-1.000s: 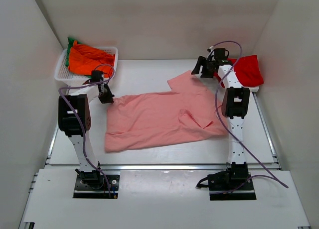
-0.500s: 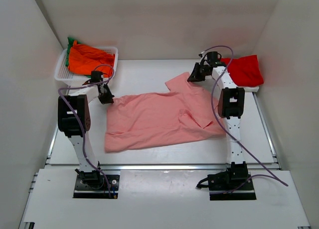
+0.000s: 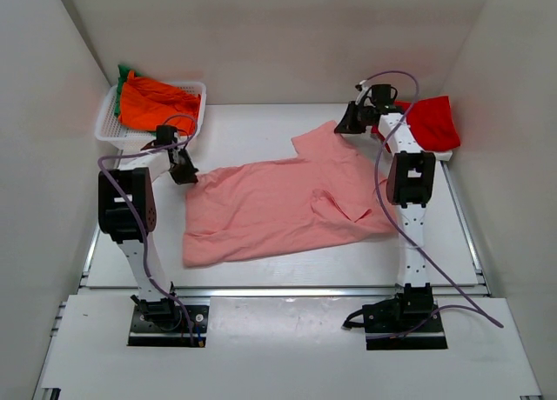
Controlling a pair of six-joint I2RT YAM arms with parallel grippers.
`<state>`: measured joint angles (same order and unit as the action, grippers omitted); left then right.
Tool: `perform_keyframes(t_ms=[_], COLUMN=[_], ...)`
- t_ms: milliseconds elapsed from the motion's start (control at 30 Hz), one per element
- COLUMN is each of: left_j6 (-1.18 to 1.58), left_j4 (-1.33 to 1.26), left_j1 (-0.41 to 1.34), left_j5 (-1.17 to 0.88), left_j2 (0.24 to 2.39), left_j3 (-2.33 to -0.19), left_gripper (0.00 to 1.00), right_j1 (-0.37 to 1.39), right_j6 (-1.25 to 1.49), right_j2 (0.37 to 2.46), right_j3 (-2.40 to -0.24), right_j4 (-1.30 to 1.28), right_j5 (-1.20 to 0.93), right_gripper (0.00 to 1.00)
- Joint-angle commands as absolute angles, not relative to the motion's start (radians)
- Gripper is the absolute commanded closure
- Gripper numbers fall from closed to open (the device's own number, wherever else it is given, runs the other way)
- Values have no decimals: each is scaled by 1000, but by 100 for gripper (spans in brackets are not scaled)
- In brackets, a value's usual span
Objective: Fold and stack the t-shirts
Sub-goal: Grap the side of the flattened tshirt furthest away from the robot with both arms, then fold the other side of the tshirt into a rectangle
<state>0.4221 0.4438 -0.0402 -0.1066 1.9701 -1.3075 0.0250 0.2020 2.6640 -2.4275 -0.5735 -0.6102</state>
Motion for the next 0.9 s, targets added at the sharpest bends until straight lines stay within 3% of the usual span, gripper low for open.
perform_keyframes(t_ms=[0, 367, 667, 867], left_j6=[407, 387, 356, 344], left_j4=[462, 492, 520, 503], left_j1=[-46, -48, -48, -55], left_j5=[-141, -169, -157, -129], left_j2=[1846, 1737, 1599, 1468], left_j3=[-1292, -1240, -1097, -974], left_gripper=[100, 100, 100, 100], right_j1=[2, 20, 35, -21], right_j6=[157, 81, 95, 92], right_j2=[2493, 2172, 1806, 1611], right_j3=[-2404, -2074, -1490, -1284], right_j4=[-512, -523, -368, -321], right_j5=[-631, -595, -592, -586], right_gripper=[99, 100, 100, 100])
